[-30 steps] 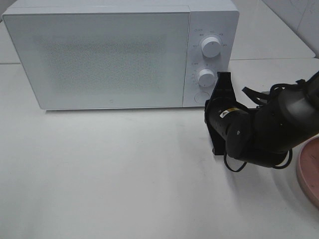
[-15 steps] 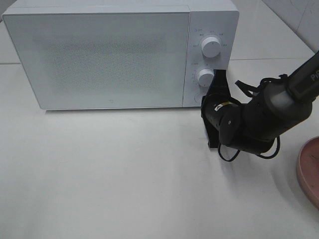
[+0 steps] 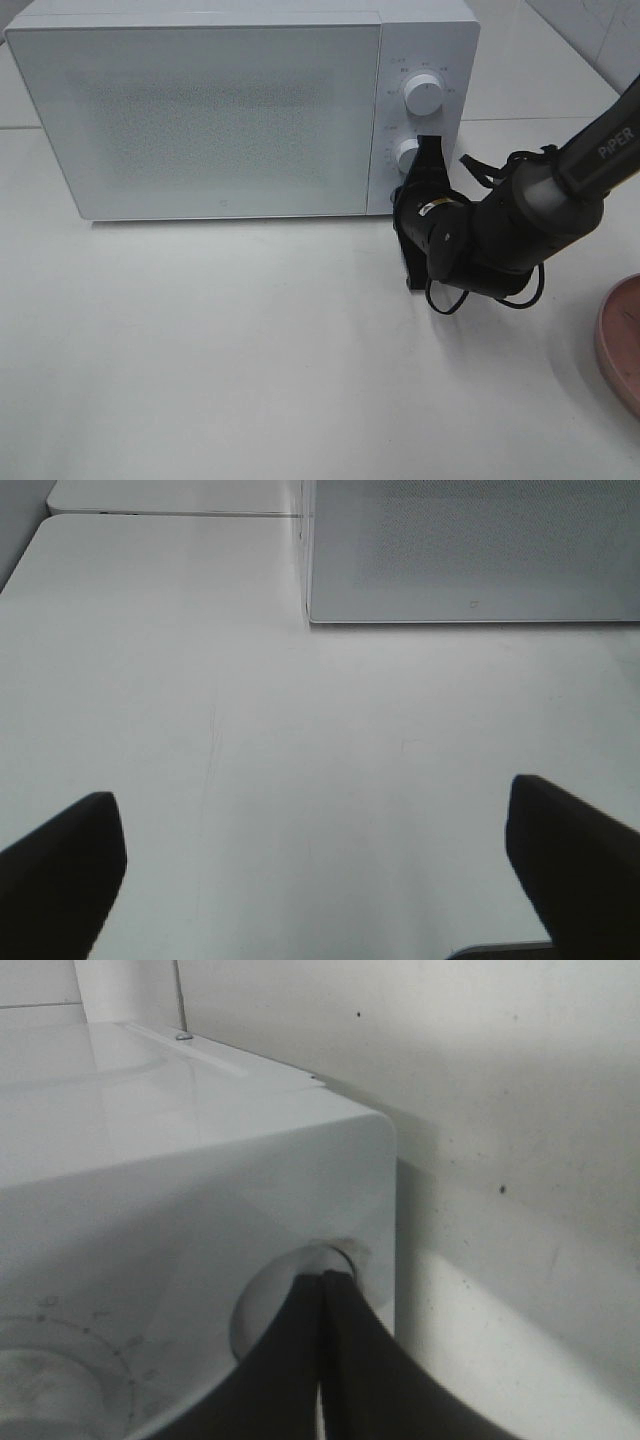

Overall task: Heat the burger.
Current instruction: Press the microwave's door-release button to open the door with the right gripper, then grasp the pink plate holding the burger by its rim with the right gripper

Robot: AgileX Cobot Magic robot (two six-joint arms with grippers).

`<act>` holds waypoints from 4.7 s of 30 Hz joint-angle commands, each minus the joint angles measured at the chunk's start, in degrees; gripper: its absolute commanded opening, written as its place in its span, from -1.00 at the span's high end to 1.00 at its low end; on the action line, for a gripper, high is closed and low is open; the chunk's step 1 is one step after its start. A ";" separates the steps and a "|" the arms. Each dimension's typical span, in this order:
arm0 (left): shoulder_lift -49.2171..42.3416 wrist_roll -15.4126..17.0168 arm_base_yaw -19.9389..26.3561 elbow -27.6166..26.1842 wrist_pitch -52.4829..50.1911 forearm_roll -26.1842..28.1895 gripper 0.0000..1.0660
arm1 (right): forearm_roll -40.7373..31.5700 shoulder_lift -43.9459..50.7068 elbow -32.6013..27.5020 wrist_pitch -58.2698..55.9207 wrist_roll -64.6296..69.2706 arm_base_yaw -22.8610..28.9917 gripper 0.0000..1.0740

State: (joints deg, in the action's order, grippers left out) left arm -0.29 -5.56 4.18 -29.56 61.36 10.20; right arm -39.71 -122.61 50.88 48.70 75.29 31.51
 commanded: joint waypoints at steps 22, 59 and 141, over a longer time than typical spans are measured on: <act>-1.03 0.29 0.06 0.06 0.00 0.17 -0.84 | 0.80 -2.06 7.51 10.37 -2.23 -1.66 1.00; -1.03 0.29 0.06 0.06 0.00 0.17 -0.84 | 1.38 2.86 1.83 -4.58 -3.44 -1.26 1.00; -1.03 0.29 0.06 0.06 0.00 0.23 -0.84 | 39.36 45.49 -8.65 -93.16 -73.05 -11.75 -0.17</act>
State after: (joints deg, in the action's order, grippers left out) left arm -0.29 -5.56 4.18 -29.56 61.36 10.14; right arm -1.26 -77.52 42.06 -43.32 2.81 20.11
